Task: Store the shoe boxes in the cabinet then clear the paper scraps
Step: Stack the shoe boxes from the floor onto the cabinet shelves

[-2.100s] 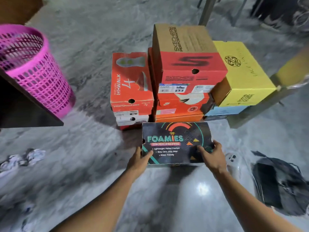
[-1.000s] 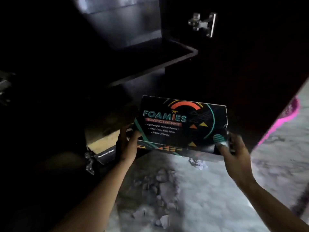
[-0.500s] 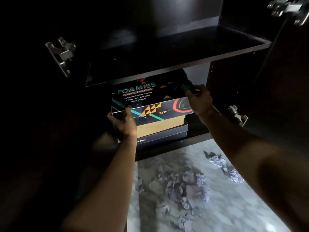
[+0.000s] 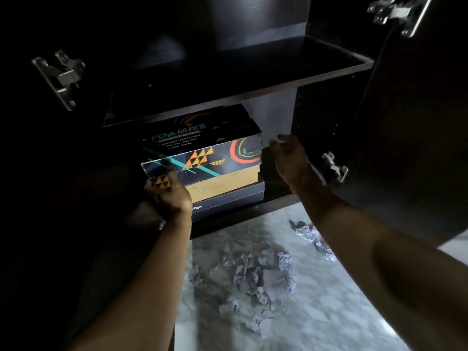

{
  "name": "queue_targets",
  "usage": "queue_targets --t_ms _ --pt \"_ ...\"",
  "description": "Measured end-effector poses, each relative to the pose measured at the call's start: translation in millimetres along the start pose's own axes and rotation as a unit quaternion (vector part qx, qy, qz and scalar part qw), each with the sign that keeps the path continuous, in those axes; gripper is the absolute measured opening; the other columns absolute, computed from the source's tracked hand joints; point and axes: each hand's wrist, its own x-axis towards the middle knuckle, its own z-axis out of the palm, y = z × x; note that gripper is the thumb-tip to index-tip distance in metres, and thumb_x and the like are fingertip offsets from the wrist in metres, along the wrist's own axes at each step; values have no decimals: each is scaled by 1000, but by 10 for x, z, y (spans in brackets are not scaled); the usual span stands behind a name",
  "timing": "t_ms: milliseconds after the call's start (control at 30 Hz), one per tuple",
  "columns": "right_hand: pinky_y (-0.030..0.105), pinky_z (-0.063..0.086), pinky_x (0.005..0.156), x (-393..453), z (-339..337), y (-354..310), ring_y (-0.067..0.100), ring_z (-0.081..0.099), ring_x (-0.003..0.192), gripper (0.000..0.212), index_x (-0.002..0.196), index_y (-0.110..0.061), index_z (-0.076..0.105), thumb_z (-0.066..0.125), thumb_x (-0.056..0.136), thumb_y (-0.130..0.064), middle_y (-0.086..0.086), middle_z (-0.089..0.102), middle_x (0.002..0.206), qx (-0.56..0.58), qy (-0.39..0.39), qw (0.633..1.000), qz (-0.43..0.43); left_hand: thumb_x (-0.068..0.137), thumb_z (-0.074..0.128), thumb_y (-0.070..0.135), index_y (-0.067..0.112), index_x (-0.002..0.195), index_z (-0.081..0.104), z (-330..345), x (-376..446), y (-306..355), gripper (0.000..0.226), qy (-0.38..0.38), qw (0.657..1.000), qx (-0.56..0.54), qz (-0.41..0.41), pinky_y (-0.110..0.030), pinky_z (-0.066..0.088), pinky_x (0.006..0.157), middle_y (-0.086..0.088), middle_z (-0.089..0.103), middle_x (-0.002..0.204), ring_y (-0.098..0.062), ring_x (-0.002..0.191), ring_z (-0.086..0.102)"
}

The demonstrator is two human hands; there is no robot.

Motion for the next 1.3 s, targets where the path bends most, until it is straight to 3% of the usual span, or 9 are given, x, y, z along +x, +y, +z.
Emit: queue_targets --t_ms 200,300,367,433,600,800,900,1067,1300 --pt "32 49 91 -795 -737 249 18 64 98 18 109 -13 65 66 94 -3 -4 68 101 14 21 999 -27 81 55 47 -5 124 58 4 -724 -82 68 -30 997 7 67 -52 49 101 -25 64 121 -47 119 57" --pt "29 54 88 -1349 -1241 445 12 68 101 16 104 -23 69 70 92 -12 -8 71 107 -57 37 997 -31 82 61 30 5 109 66 132 -1320 -268 37 -129 982 52 128 -48 54 93 -5 64 97 -41 101 64" --pt "25 52 91 -1713 -1622 587 7 65 106 15 104 -24 72 68 91 -23 -12 70 112 -105 42 993 -29 89 63 15 11 106 65 252 -1786 -345 17 -238 962 58 123 -31 57 87 -15 69 102 -25 89 66" --pt "23 52 91 -1998 -2032 737 5 64 106 19 106 -23 72 64 89 -28 -11 68 113 -138 59 988 -24 96 61 1 6 106 67 375 -2281 -406 13 -336 931 62 128 -9 50 73 -13 72 101 -17 83 66" --pt "34 56 87 -2503 -3042 1073 12 66 97 18 102 -20 73 65 87 -26 -8 69 106 -191 171 966 9 88 58 14 24 93 71 628 -3458 -564 17 -526 835 84 137 -35 57 69 12 71 78 -25 75 71" --pt "40 51 96 -3310 -4059 1363 27 64 105 33 103 -18 72 53 82 -35 6 68 106 -227 334 911 81 84 65 27 25 93 71 768 -4822 -909 11 -703 693 125 104 -34 61 81 15 73 77 -21 80 73" --pt "33 43 98 -3726 -4402 1465 30 57 112 42 113 -20 69 52 80 -38 11 61 115 -241 426 861 139 92 74 24 16 116 69 830 -5435 -1000 26 -739 644 181 78 -17 50 76 -1 72 105 -21 92 68" --pt "38 40 109 -4003 -4630 1495 34 50 130 53 141 -11 53 64 92 -27 15 57 138 -214 422 850 232 92 61 60 29 151 46 987 -6018 -1138 68 -758 597 262 16 -39 48 104 -12 55 148 -30 128 60" --pt "49 43 110 -3849 -4738 1431 41 53 127 69 146 -8 42 63 92 -44 21 58 138 -173 410 840 310 79 65 75 38 116 67 870 -6099 -1195 52 -774 584 219 -109 -42 61 78 3 79 110 -23 96 76"
